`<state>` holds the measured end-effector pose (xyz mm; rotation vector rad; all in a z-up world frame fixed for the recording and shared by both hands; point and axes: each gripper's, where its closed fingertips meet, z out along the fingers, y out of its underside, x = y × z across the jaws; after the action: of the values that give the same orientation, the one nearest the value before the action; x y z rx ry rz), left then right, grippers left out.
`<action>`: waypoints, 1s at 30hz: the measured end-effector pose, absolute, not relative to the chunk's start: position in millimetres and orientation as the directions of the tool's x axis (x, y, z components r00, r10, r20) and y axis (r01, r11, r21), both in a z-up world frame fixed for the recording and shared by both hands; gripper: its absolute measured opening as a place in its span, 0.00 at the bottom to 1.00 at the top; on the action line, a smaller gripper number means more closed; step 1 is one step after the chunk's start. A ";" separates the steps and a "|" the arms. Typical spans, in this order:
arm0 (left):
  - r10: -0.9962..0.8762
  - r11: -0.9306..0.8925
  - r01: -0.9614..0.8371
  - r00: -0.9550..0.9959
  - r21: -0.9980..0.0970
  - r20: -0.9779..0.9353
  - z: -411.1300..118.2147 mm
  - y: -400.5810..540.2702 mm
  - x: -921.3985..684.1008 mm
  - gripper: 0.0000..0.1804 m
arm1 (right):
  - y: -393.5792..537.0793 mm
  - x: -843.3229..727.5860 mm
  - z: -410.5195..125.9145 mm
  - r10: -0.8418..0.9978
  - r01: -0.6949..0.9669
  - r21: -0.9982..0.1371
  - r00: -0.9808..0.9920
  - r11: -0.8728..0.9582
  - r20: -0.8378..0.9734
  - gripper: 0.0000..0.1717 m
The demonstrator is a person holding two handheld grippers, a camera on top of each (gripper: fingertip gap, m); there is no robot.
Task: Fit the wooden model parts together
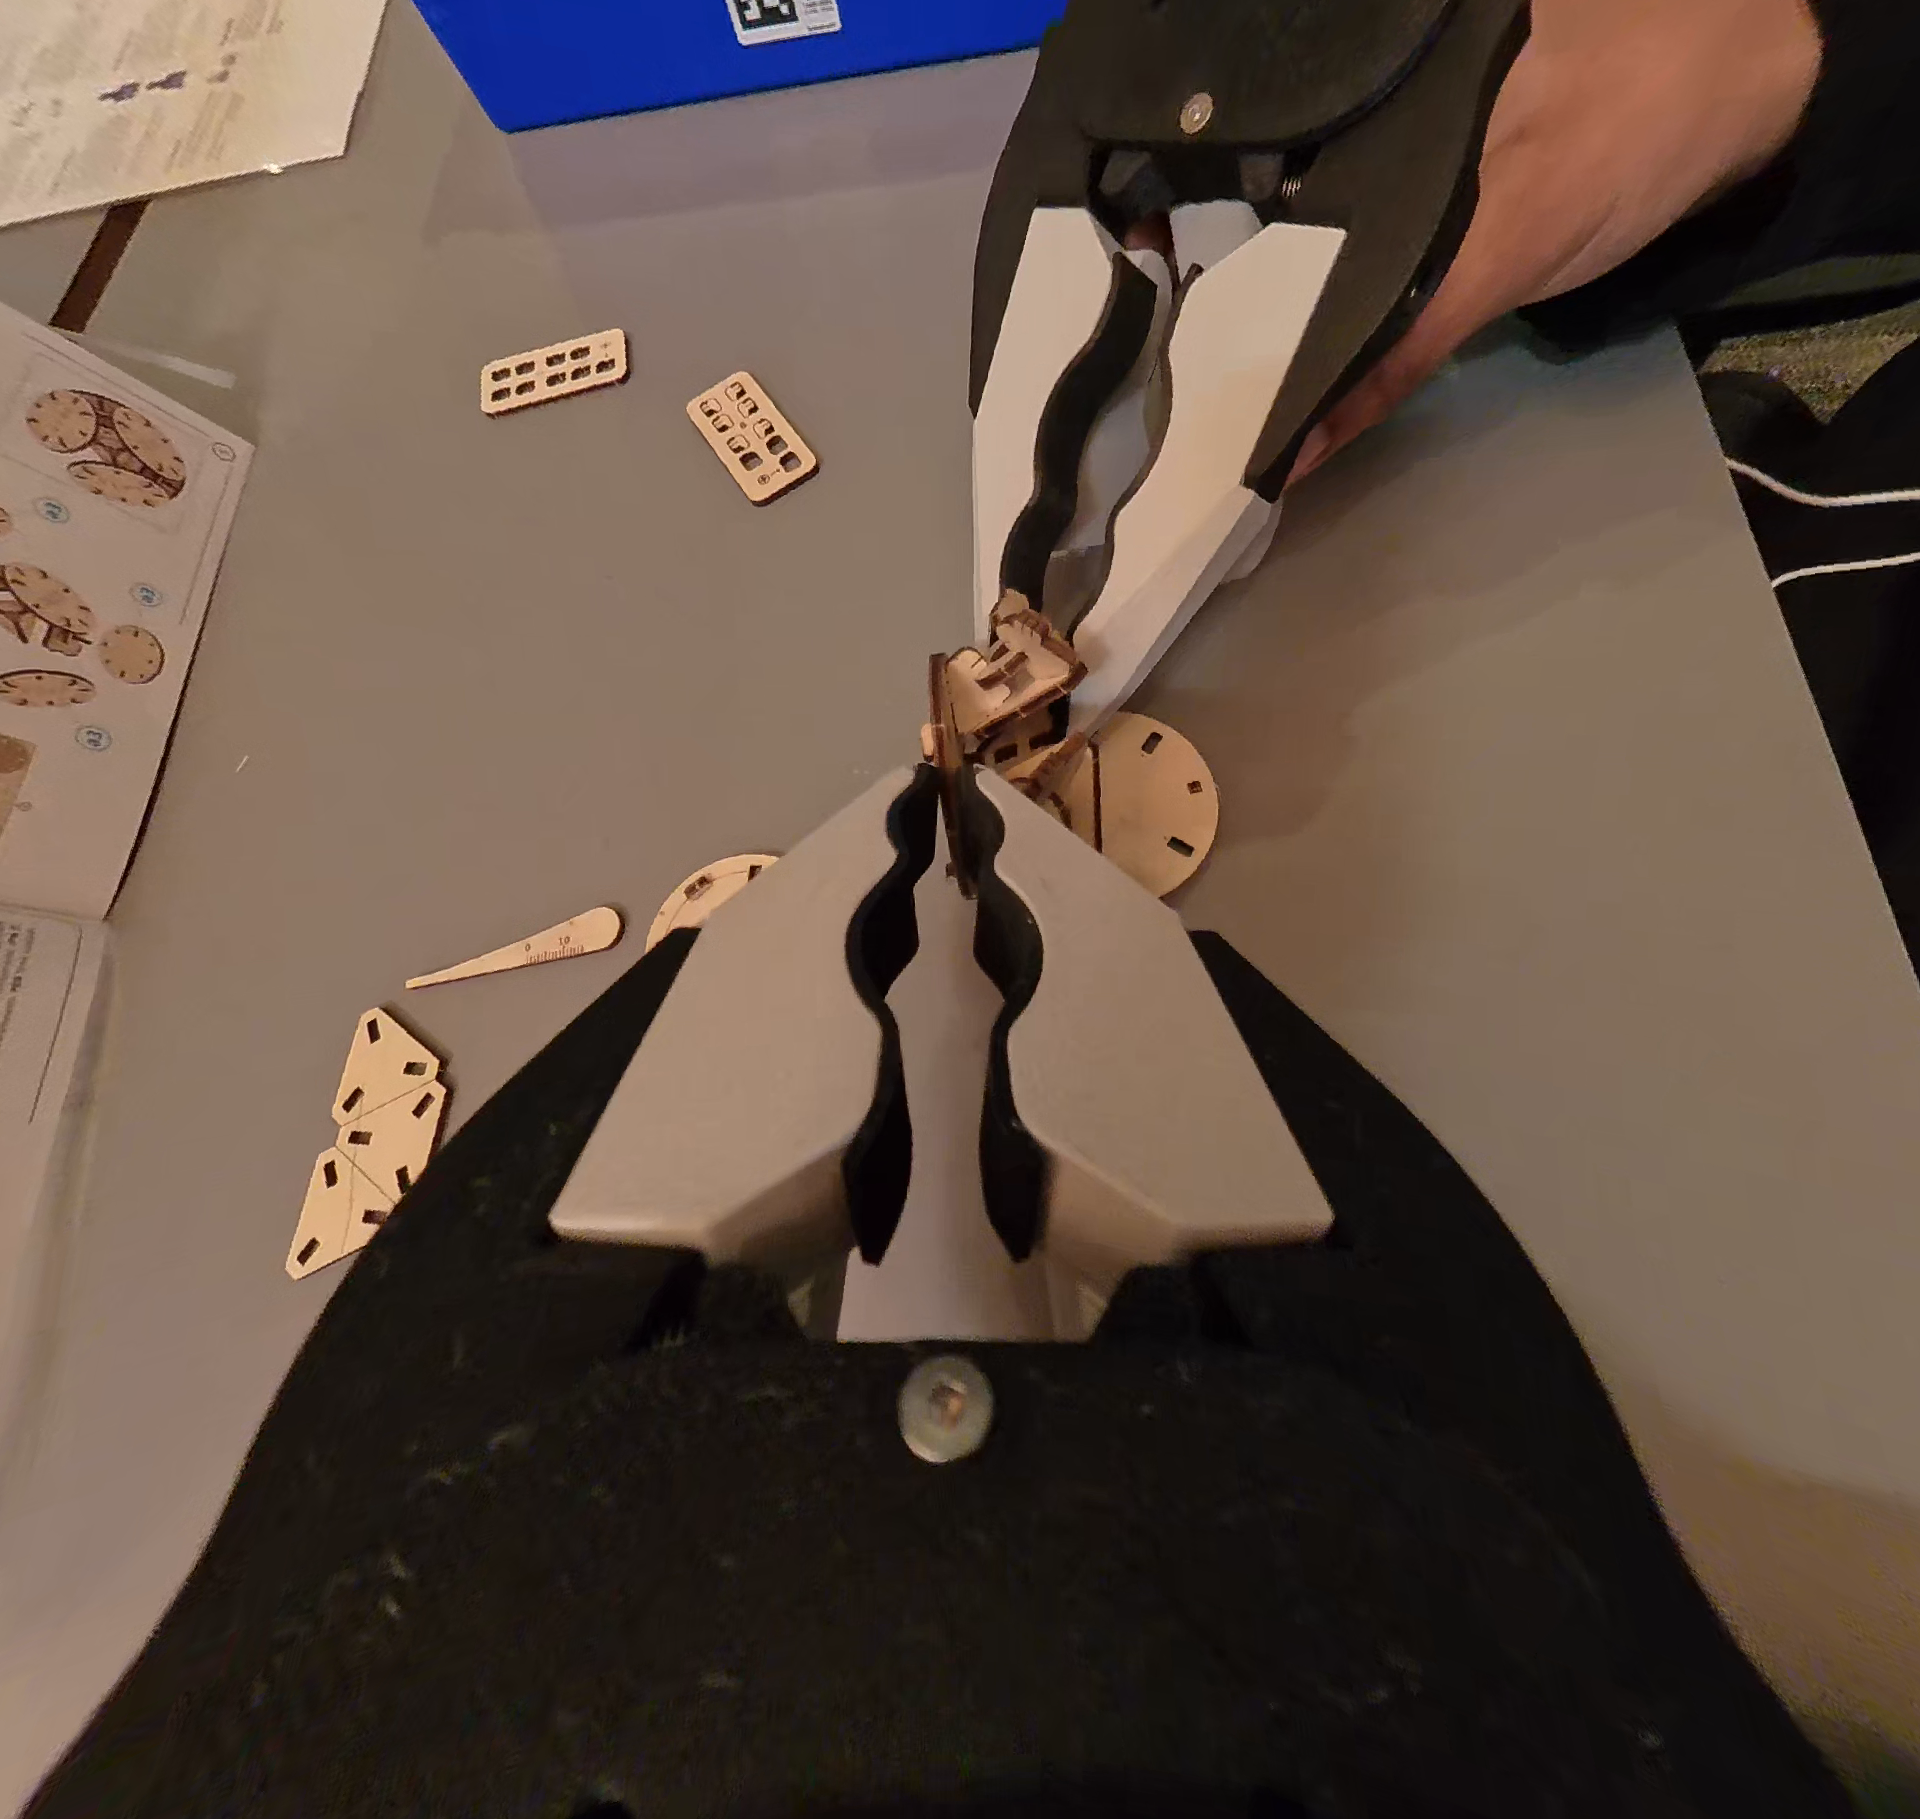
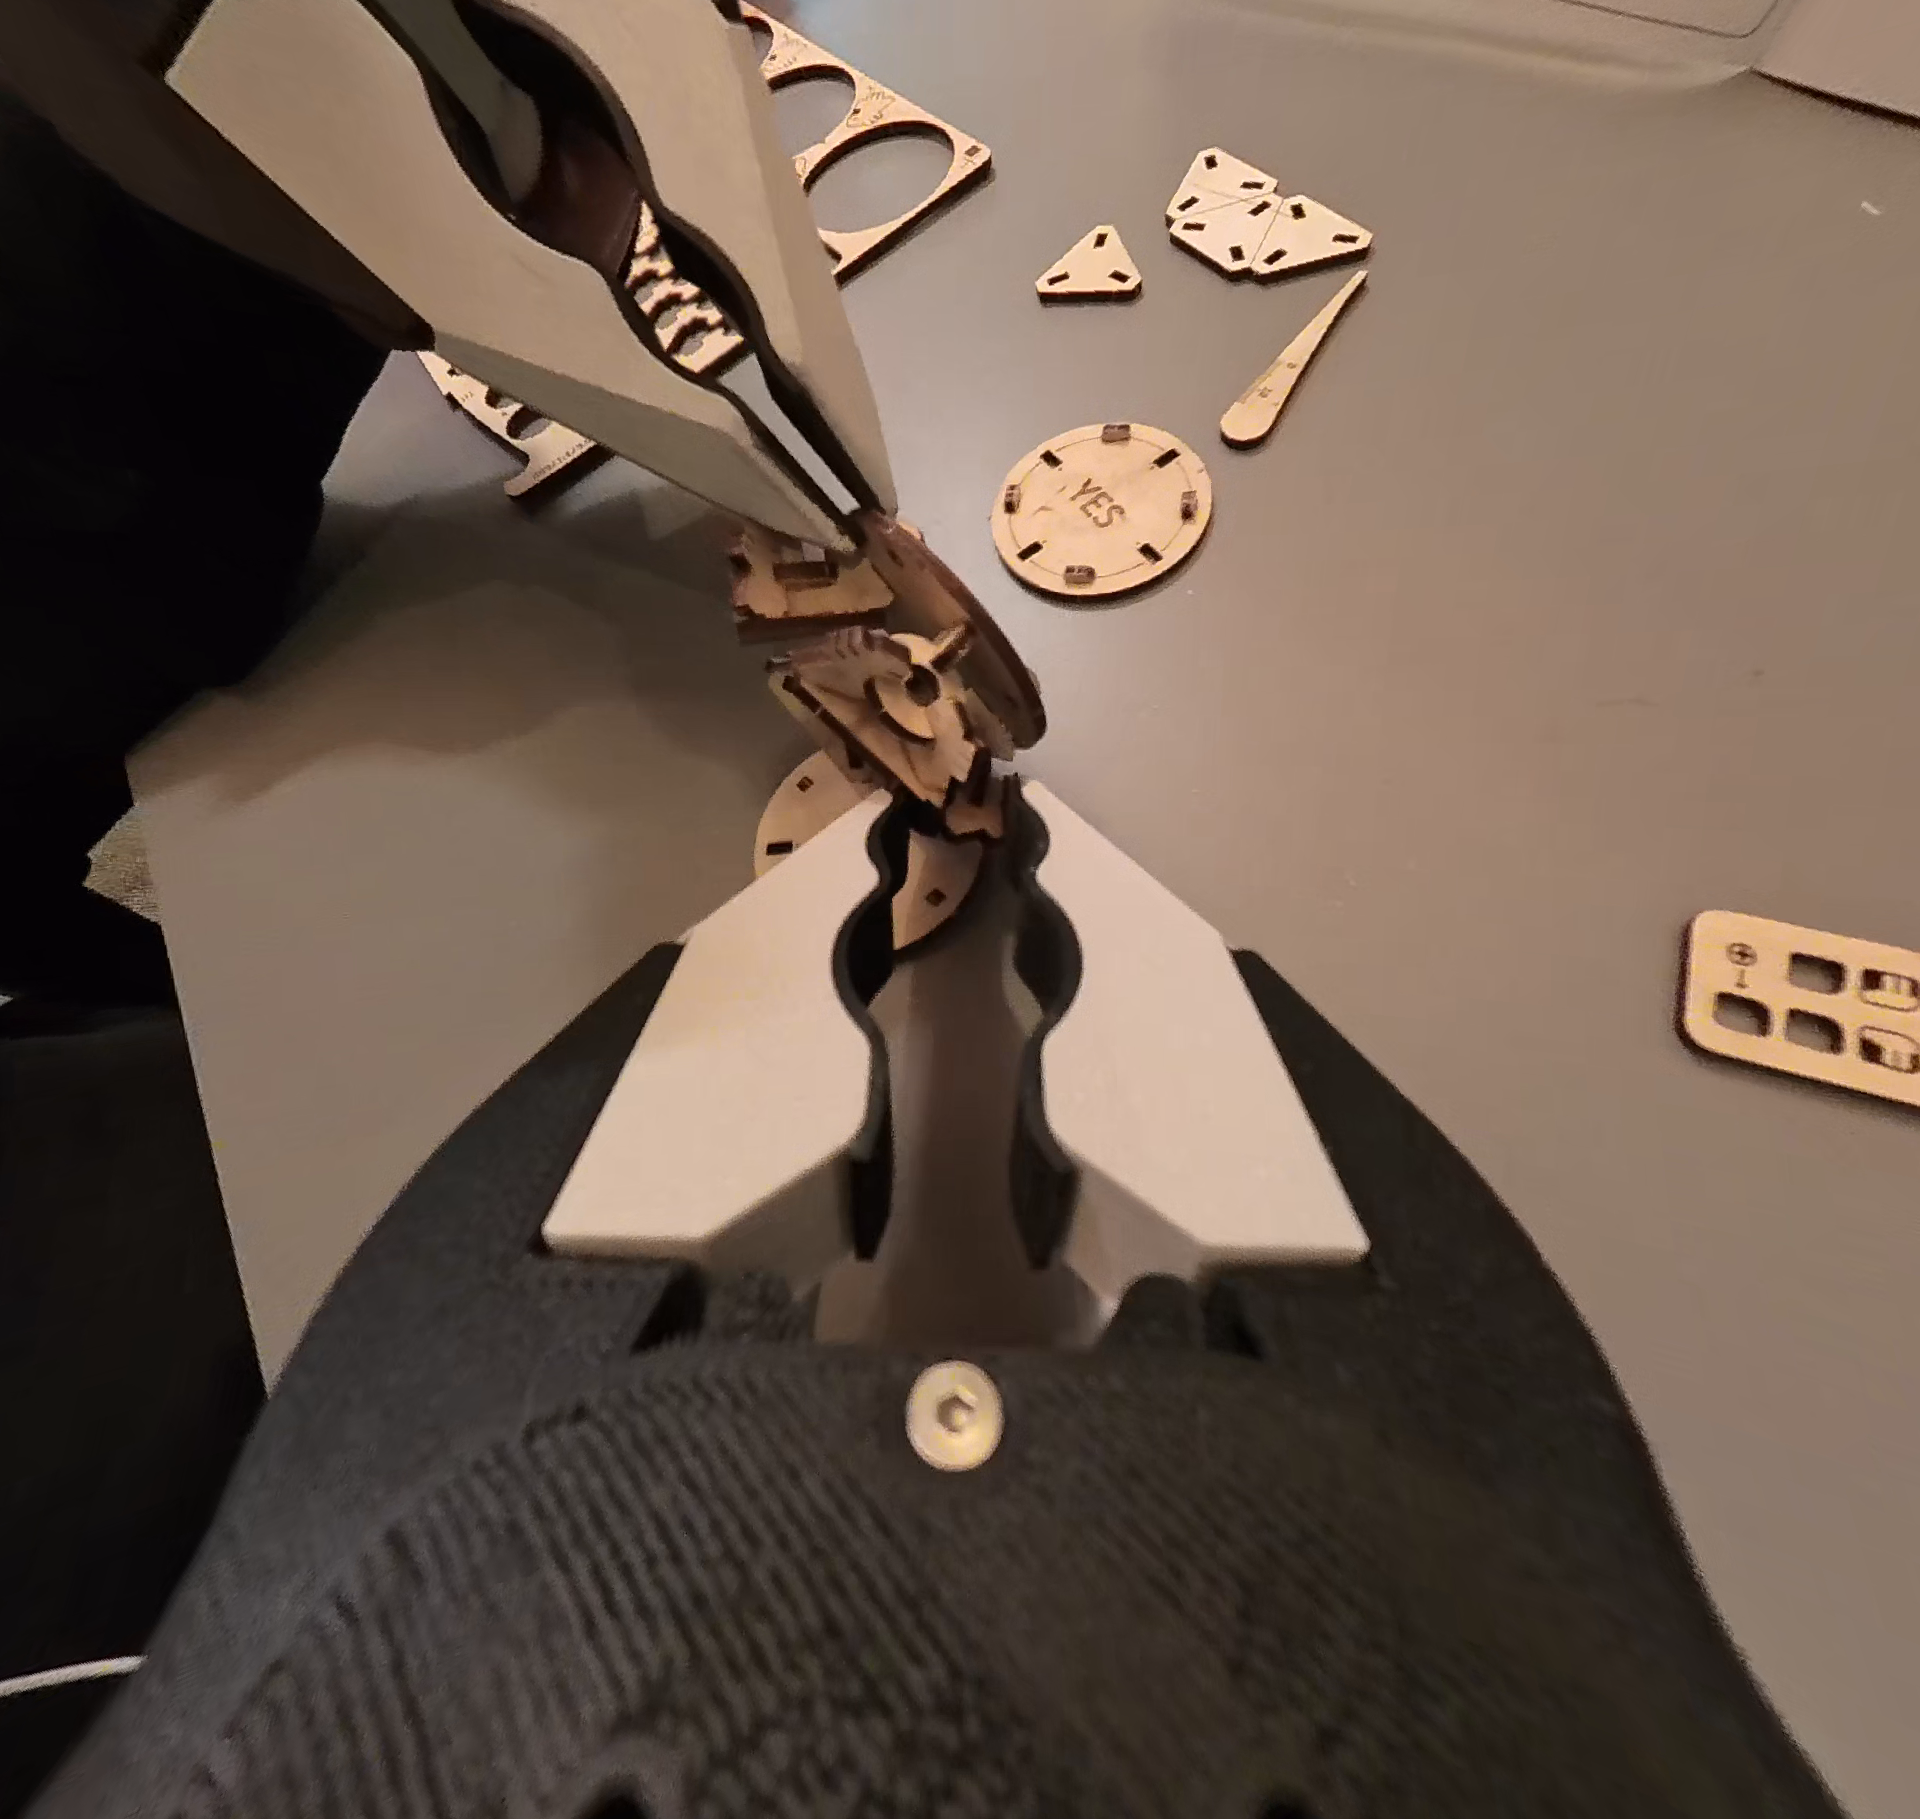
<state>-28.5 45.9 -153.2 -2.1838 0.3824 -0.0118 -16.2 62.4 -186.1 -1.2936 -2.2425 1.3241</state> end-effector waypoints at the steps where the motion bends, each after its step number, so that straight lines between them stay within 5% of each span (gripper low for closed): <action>1: -0.278 -0.554 -0.270 0.952 -0.788 -0.130 -153.1 45.8 -28.1 0.00 | 62.4 -15.8 -185.9 0.784 0.569 -0.796 -0.583 0.207 -0.214 0.09; 30: -0.348 -0.526 -0.328 0.925 -0.784 -0.154 -151.5 42.4 -16.2 0.00 | 62.5 -9.1 -184.3 0.776 0.487 -0.830 -0.621 0.273 -0.109 0.09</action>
<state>-16.2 42.4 -151.5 -2.1632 0.4790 -0.0267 -9.1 62.5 -184.3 -1.1531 -2.2302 1.2769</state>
